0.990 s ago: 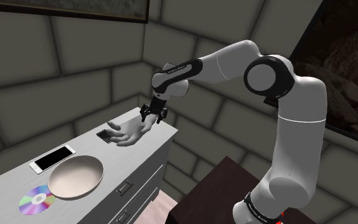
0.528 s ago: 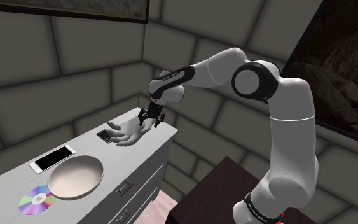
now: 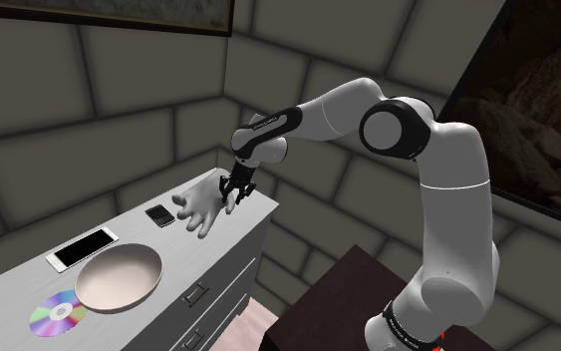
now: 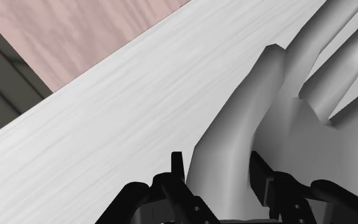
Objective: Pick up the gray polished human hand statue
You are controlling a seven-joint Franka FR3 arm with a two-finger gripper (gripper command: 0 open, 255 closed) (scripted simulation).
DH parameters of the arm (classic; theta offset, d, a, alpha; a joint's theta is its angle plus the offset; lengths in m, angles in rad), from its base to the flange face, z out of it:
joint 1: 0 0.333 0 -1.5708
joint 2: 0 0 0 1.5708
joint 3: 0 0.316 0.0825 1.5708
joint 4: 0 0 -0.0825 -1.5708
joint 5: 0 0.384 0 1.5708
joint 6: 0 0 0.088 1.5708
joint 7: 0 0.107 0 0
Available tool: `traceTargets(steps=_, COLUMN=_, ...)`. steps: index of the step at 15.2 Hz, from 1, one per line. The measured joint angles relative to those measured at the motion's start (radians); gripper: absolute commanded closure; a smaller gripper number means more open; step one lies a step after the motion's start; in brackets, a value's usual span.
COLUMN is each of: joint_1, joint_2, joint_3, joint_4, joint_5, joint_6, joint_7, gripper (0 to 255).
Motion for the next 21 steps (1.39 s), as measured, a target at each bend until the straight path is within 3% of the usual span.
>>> traceTargets(steps=6, joint_1=-0.001, joint_2=-0.005, joint_3=-0.001, joint_4=-0.003, joint_5=-0.001, joint_6=-0.003, joint_7=0.000, gripper=255)
traceTargets(steps=21, joint_1=0.005, joint_2=-0.125, joint_3=-0.014, joint_4=0.010, joint_5=-0.031, joint_6=-0.133, joint_7=0.052, gripper=255)
